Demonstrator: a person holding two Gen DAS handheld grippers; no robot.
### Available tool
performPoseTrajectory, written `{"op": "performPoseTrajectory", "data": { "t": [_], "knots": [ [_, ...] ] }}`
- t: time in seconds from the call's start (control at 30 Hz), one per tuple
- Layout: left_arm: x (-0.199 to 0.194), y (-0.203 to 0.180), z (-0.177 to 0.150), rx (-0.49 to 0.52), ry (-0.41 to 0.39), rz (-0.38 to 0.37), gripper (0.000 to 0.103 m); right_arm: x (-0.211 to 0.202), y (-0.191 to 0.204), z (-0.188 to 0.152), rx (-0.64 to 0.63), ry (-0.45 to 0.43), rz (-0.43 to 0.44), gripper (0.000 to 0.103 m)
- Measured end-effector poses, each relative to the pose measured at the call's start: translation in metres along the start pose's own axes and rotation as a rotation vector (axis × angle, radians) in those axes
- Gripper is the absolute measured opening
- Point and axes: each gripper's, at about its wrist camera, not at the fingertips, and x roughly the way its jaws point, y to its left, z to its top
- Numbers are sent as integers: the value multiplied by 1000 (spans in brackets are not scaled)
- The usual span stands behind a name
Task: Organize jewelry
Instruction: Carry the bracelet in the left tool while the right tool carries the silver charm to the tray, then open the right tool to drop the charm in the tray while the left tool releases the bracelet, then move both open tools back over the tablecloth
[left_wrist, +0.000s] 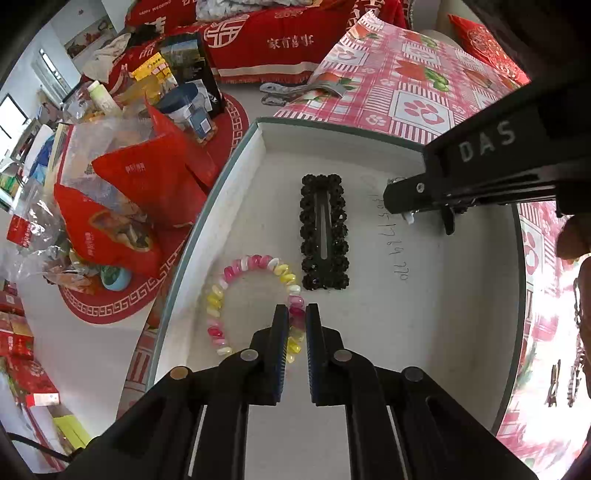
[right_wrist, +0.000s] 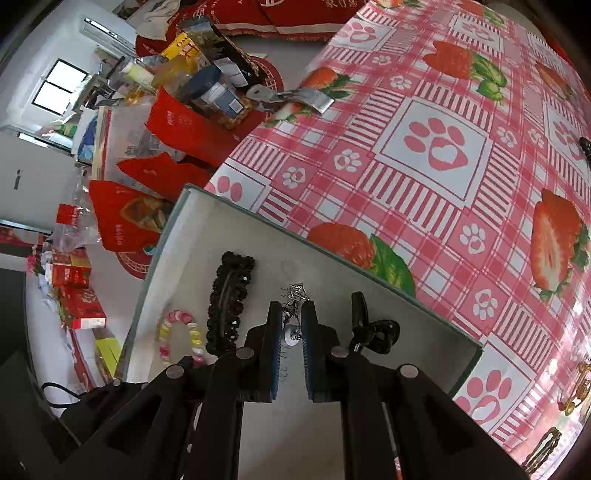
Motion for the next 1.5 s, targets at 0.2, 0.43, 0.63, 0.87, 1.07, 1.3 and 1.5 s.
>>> {"op": "performPoseTrajectory", "data": {
  "t": [0.2, 0.43, 0.63, 0.87, 1.07, 1.3, 1.5],
  "knots": [
    [-1, -1, -1, 23, 4, 18, 15, 4, -3, -1, 10, 5, 9, 12],
    [-1, -1, -2, 33, 2, 23, 15, 3, -5, 0, 15, 13, 38, 25],
    [-2, 0, -2, 25, -3, 7, 15, -7, -5, 0, 35, -4, 72, 35],
    [-7, 2, 0, 19, -12, -19, 16, -36, -5, -2, 53, -57, 125, 35],
    [-9, 0, 3, 25, -17, -21, 18, -66, -18, -17, 97, -104, 151, 35],
    [-27, -7, 7, 55, -91, 50, 103, -93, -44, -46, 134, -122, 137, 36],
    [-32, -17, 9, 93, -90, 52, 103, -104, -73, -78, 197, -108, 105, 43]
  ]
}}
